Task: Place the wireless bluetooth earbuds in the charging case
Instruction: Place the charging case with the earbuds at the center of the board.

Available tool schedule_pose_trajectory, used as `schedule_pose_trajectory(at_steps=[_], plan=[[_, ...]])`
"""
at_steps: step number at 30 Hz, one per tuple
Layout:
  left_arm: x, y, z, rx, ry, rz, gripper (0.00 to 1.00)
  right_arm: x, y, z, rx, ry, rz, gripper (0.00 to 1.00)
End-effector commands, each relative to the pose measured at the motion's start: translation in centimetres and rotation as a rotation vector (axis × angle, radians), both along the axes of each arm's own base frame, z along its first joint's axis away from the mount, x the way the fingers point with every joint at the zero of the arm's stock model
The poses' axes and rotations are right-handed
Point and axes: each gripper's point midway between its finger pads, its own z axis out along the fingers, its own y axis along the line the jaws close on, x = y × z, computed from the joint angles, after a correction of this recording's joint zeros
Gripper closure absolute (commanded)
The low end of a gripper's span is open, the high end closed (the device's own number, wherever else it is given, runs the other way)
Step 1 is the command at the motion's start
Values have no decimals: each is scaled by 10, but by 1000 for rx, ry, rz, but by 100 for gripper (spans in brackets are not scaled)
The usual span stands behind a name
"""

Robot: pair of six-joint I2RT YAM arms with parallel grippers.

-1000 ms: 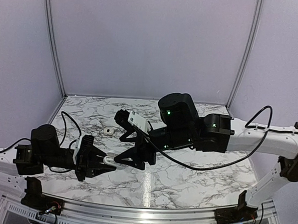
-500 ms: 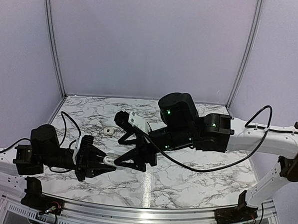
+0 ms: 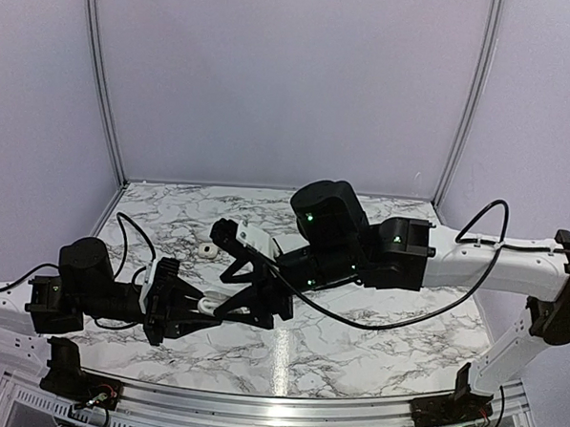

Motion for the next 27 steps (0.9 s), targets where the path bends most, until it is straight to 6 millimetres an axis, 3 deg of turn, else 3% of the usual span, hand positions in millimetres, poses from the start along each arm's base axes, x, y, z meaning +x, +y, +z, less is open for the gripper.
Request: schedule_pose_trajectory(at_steps=[1,13,27], plan=[[-3,0,11,-42,-32,-16,100,14,4,17,25,-22,-52,29],[-3,0,7,-35,-37,-14,100,4,5,19,53,65,45,28],[-3,1,7,-35,-46,-14,100,22,1,13,62,200,46,30]])
